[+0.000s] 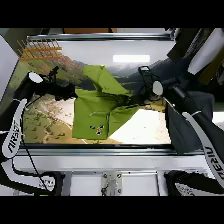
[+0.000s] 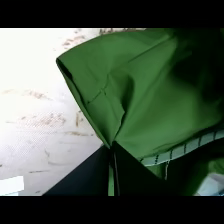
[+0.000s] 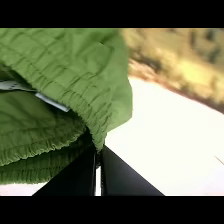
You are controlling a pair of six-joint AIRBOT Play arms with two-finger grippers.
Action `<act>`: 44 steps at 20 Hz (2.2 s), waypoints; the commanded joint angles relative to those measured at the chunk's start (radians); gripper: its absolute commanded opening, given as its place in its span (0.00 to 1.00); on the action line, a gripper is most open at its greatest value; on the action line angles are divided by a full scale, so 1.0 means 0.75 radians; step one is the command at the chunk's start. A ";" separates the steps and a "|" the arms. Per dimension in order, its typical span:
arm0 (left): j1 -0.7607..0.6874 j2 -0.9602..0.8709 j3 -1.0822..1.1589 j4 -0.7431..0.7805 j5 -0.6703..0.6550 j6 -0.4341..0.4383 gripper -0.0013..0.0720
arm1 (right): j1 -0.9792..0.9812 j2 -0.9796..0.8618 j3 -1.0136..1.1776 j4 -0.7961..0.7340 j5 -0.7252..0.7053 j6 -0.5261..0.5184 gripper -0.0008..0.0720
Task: Fold the clothes and pants, and hang the long-sleeved shirts on hangers.
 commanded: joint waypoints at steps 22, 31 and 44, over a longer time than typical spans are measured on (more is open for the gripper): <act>-0.048 -0.001 0.057 0.000 0.170 0.045 0.94 | -0.421 0.263 -0.478 -0.036 -0.355 0.022 0.69; 0.163 0.401 -0.436 0.111 -0.039 0.035 0.94 | -0.437 0.778 -0.485 -0.045 -0.247 0.018 0.61; -0.099 0.549 -1.130 -0.050 0.260 -0.002 0.94 | -0.436 0.824 -0.508 0.173 -0.246 0.017 0.61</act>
